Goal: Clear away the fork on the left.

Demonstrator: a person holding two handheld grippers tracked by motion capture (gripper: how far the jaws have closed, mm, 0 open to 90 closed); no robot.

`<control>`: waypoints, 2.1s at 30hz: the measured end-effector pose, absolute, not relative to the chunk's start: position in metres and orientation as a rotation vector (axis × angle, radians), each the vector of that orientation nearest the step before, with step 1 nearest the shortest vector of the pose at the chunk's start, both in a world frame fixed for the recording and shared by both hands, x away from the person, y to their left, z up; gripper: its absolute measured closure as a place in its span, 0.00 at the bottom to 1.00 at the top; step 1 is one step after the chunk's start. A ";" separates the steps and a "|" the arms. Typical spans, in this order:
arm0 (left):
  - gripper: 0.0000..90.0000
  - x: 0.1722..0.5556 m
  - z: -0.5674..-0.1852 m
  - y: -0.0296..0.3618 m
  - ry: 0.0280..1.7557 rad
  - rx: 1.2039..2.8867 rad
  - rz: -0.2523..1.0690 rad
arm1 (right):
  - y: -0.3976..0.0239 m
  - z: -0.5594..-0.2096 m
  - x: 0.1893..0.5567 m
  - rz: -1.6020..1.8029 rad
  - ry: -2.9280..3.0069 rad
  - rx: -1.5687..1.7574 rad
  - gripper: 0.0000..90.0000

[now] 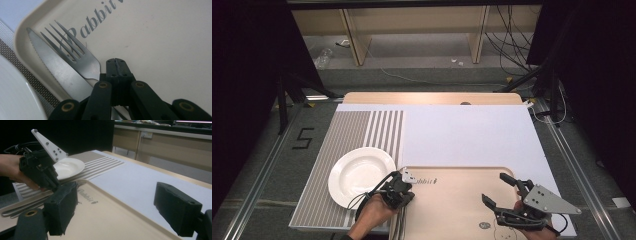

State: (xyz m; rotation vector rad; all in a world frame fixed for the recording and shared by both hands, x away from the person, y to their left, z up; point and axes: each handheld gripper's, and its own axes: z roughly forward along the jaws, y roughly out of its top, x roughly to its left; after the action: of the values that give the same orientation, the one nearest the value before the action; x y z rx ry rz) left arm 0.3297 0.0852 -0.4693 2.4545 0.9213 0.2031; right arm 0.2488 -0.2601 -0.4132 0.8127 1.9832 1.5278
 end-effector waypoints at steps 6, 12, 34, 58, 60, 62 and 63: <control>0.86 0.332 -0.461 0.090 0.919 2.405 0.158 | -0.260 -0.413 0.249 1.525 1.986 0.813 0.22; 0.47 0.341 -0.427 0.123 1.019 2.184 0.087 | -0.261 -0.413 0.249 1.526 1.985 0.814 0.22; 0.29 0.342 -0.398 0.249 1.290 1.740 0.201 | -0.260 -0.414 0.249 1.522 1.986 0.818 0.22; 0.26 0.326 -0.428 0.306 1.502 1.569 0.249 | -0.260 -0.413 0.249 1.522 1.988 0.815 0.22; 0.26 0.323 -0.432 0.310 1.516 1.561 0.239 | -0.260 -0.413 0.249 1.521 1.989 0.816 0.22; 0.26 0.320 -0.438 0.315 1.544 1.546 0.226 | -0.260 -0.413 0.249 1.523 1.988 0.815 0.22; 0.26 0.319 -0.439 0.317 1.554 1.532 0.215 | -0.260 -0.413 0.249 1.523 1.989 0.815 0.22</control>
State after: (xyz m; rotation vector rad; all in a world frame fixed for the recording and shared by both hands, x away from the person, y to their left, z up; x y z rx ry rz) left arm 0.3192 0.3168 -0.4391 1.5320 1.5542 0.2148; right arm 0.2486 -0.2602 -0.4131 0.8149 1.9889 1.5227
